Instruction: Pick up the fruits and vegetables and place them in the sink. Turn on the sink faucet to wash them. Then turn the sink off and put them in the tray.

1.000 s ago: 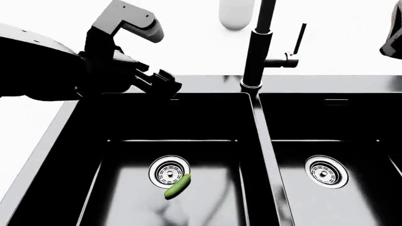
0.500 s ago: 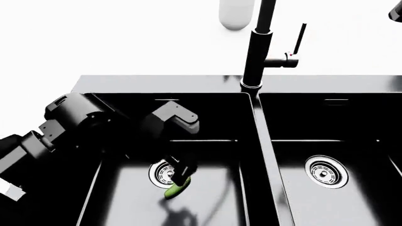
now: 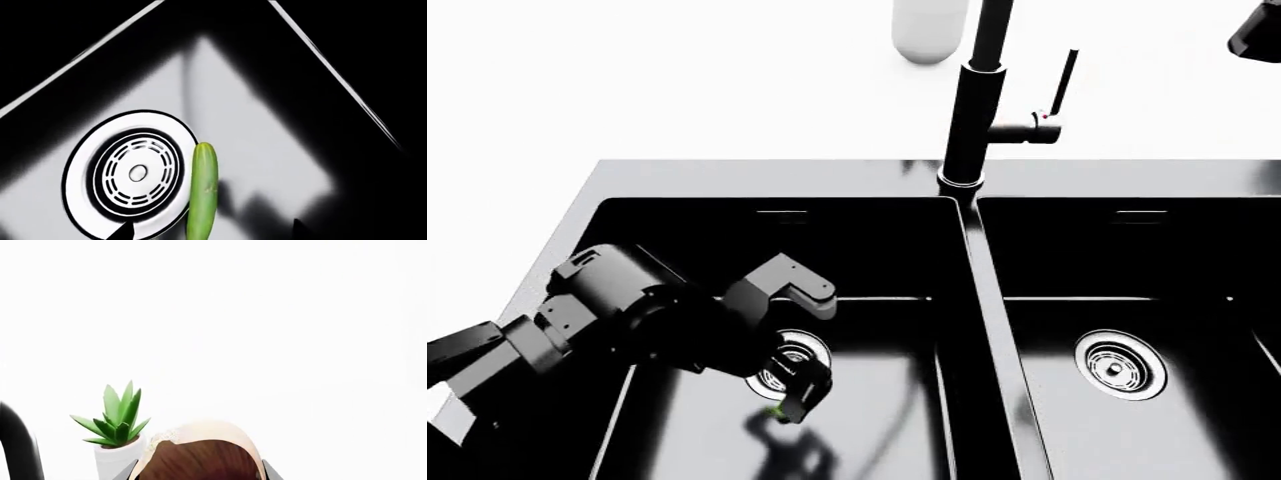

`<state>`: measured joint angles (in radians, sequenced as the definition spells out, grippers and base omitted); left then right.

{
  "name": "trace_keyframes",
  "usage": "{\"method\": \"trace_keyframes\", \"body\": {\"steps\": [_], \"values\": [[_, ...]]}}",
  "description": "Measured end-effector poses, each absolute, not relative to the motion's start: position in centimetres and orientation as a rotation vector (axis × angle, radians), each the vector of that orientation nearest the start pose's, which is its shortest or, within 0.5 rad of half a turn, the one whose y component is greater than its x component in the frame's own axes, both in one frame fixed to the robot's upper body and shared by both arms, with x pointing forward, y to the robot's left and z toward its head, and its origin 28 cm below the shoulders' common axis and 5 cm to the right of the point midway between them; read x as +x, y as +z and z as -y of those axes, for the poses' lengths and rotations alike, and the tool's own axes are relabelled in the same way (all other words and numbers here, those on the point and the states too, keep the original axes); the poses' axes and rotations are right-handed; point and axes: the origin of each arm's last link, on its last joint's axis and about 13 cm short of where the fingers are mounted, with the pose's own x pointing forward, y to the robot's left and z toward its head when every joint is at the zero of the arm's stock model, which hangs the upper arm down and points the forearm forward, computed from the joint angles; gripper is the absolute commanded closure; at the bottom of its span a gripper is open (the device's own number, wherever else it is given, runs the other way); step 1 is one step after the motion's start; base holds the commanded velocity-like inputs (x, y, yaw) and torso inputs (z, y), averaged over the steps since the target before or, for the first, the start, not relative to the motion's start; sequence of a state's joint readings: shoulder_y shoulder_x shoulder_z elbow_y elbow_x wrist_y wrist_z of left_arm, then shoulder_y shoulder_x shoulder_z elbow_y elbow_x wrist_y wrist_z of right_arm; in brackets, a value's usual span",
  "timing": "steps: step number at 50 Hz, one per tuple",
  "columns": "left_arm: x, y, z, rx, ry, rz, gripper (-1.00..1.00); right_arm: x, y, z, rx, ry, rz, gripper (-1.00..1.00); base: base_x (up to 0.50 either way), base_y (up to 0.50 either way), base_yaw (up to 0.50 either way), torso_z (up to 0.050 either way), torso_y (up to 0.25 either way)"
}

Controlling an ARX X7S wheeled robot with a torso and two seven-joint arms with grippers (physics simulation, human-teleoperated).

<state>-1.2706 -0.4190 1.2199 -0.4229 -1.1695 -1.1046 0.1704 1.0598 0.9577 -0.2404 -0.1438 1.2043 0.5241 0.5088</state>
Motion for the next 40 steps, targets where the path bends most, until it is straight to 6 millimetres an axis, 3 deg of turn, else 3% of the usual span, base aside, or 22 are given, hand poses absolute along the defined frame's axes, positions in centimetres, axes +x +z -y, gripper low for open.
{"method": "trace_keyframes", "body": {"steps": [7,30,40], "values": [[34.2,14.7,-21.3,0.334,-0.734,-0.993,-1.00,27.0,32.9,23.6,0.107,-0.150,0.366,1.00,0.00,0.00,0.00,0.000,-0.158],[34.6,11.4,-21.0,0.413,-0.777,-1.029,-1.00,26.9,32.6,23.4,0.094,-0.153,0.349,1.00,0.00,0.00,0.00,0.000,0.000],[34.6,11.0,-21.0,0.449,-0.800,-1.033,-1.00,26.4,32.7,23.4,0.092,-0.158,0.351,1.00,0.00,0.00,0.00,0.000,0.000]]}}
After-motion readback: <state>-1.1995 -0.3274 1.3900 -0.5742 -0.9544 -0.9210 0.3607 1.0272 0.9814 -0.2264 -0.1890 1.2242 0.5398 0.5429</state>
